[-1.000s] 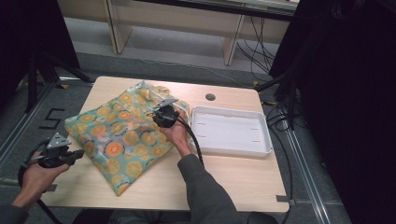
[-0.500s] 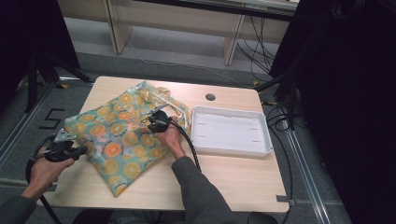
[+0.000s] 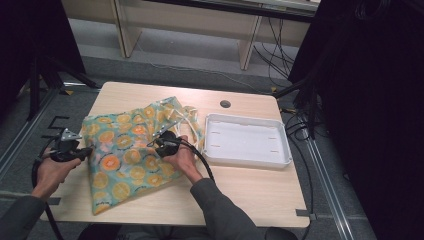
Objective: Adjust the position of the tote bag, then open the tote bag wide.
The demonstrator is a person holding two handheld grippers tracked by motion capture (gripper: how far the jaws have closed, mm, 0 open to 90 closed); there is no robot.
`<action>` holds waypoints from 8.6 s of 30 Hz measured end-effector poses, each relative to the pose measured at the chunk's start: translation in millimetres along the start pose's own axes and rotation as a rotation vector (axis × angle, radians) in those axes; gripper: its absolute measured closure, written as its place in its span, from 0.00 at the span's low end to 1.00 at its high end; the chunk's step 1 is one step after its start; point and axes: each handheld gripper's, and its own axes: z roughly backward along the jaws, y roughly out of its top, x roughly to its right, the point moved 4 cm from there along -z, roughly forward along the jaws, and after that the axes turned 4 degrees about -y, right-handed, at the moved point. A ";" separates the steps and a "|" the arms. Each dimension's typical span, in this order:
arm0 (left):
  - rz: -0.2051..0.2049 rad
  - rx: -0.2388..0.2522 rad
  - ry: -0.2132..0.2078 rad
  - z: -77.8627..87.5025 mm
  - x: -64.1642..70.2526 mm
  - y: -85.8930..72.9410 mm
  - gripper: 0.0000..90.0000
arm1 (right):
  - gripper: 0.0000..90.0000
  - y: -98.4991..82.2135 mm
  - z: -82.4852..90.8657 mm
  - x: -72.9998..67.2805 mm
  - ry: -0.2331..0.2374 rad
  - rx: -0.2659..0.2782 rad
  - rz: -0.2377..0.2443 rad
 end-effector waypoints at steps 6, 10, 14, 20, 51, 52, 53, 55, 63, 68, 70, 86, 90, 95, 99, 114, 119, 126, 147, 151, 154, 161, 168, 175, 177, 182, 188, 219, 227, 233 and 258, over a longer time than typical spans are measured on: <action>-0.005 -0.028 0.023 -9.0 -11.1 4.8 0.96 | 1.00 -5.2 3.5 -28.4 0.054 -0.022 0.000; 0.021 -0.130 0.065 -13.0 -18.2 7.3 0.96 | 1.00 -2.0 2.8 -52.6 0.088 -0.042 0.013; 0.025 -0.167 0.072 -23.3 -26.6 15.1 0.96 | 1.00 2.4 -3.9 -71.5 0.124 -0.049 0.048; -0.031 -0.200 0.096 -39.3 -31.3 32.9 0.96 | 1.00 6.4 -12.1 -97.6 0.155 -0.053 0.063; -0.127 0.015 -0.106 76.0 35.7 10.8 0.76 | 0.44 -33.3 88.8 32.7 -0.105 0.069 -0.099; -0.075 -0.009 -0.106 78.3 40.5 -2.2 0.76 | 0.44 -35.2 86.7 34.9 -0.106 0.049 -0.117; -0.103 -0.012 -0.109 78.0 39.0 -6.5 0.76 | 0.44 -37.1 84.9 37.9 -0.115 0.018 -0.105; -0.060 -0.019 -0.109 77.5 41.8 -12.4 0.78 | 0.44 -39.2 81.4 38.3 -0.111 -0.005 -0.112; 0.043 -0.052 -0.114 54.2 46.9 -24.0 0.87 | 0.97 -53.1 71.3 28.6 -0.103 -0.080 0.016; 0.032 -0.053 -0.102 32.1 47.5 -11.0 0.89 | 1.00 -61.7 80.4 16.3 -0.114 -0.088 0.063; 0.037 -0.064 -0.101 24.5 49.6 -4.2 0.89 | 1.00 -65.9 84.6 15.7 -0.120 -0.080 0.067; -0.125 -0.093 -0.051 -67.0 56.3 74.9 0.91 | 0.99 -86.0 100.5 30.2 -0.142 -0.065 -0.011; -0.135 -0.077 -0.043 -84.8 48.0 96.7 0.90 | 0.97 -84.8 98.9 25.9 -0.133 -0.061 0.006; -0.159 -0.088 -0.051 -97.7 43.7 109.4 0.87 | 0.94 -84.9 94.4 17.0 -0.112 -0.064 -0.001; -0.171 -0.088 -0.044 -93.9 34.0 108.7 0.83 | 0.88 -85.1 92.7 9.3 -0.111 -0.078 0.014; -0.093 0.034 -0.158 26.9 56.7 82.6 0.46 | 0.68 -86.3 102.9 5.8 -0.146 -0.048 0.008; -0.101 0.056 -0.283 61.9 88.1 54.8 0.39 | 0.61 -85.1 108.0 8.0 -0.161 -0.008 -0.046; -0.189 0.044 -0.352 86.6 123.6 27.2 0.38 | 0.59 -85.6 117.2 13.9 -0.167 0.023 -0.051; -0.296 -0.057 -0.463 78.4 160.2 -21.5 0.33 | 0.56 -84.3 115.2 15.2 -0.166 0.032 -0.043; -0.356 -0.071 -0.452 75.1 165.0 -21.5 0.35 | 0.56 -84.7 114.8 15.4 -0.165 0.014 -0.064; -0.395 -0.074 -0.448 73.1 165.1 -22.4 0.35 | 0.55 -85.4 116.1 18.6 -0.168 0.020 -0.051; -0.423 -0.088 -0.406 67.7 163.2 -29.4 0.33 | 0.53 -82.6 119.7 15.9 -0.183 0.050 -0.074; -0.468 -0.093 -0.410 61.2 171.1 -29.8 0.36 | 0.52 -83.2 120.2 15.8 -0.190 0.047 -0.078; -0.492 -0.160 -0.425 53.9 172.6 -33.6 0.41 | 0.51 -83.5 123.2 16.1 -0.176 0.039 -0.083; -0.491 -0.165 -0.419 53.3 172.0 -34.9 0.42 | 0.51 -83.4 123.4 16.1 -0.175 0.038 -0.088; -0.464 -0.202 -0.397 49.6 166.4 -35.8 0.51 | 0.51 -82.8 121.5 15.2 -0.176 0.053 -0.075; -0.462 -0.197 -0.355 50.7 159.3 -34.2 0.93 | 0.51 -81.8 124.7 15.7 -0.173 0.048 -0.072; -0.162 0.084 -0.315 60.2 102.1 42.2 0.99 | 0.60 -74.8 73.0 -96.7 0.119 -0.069 0.301; -0.147 0.047 -0.324 55.8 99.1 32.9 0.99 | 1.00 -35.1 108.1 -51.8 0.013 0.113 0.244; -0.149 0.016 -0.331 47.8 98.4 27.0 0.99 | 0.94 2.2 78.3 15.4 -0.104 0.123 0.104; -0.052 0.021 -0.305 36.9 76.4 27.6 0.98 | 0.48 -76.3 115.6 -14.3 -0.083 -0.025 0.019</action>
